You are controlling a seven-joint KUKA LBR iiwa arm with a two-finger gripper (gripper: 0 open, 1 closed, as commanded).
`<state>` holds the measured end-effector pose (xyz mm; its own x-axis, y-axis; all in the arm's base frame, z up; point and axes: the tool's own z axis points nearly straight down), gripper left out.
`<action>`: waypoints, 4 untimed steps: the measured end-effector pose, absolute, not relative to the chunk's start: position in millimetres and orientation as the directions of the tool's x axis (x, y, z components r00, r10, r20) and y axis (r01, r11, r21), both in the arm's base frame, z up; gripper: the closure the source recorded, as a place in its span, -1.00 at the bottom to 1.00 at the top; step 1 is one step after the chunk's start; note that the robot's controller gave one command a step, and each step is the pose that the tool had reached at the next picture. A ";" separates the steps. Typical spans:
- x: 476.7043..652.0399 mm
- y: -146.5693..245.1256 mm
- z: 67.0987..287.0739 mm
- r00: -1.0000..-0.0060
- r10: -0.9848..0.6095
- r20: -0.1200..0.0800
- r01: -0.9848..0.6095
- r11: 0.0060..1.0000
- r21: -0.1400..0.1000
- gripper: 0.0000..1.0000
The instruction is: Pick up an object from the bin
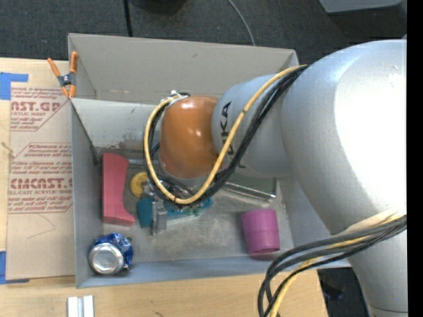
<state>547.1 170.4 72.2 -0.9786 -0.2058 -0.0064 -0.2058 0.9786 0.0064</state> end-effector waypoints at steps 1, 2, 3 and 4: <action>547.2 170.3 72.2 -0.979 -0.205 -0.006 -0.206 0.979 0.006 1.00; 547.5 167.5 117.0 -0.979 -0.206 0.003 -0.206 0.979 0.005 1.00; 561.4 166.4 145.0 -0.978 -0.208 -0.015 -0.208 0.978 0.006 1.00; 554.4 160.9 149.7 -0.977 -0.212 0.011 -0.212 0.977 0.005 1.00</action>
Offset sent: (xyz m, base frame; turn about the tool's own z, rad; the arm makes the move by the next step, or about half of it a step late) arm 0.0064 -0.0045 0.0994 0.0004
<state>554.4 160.9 149.7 -0.9773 -0.2116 0.0107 -0.2116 0.9773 0.0047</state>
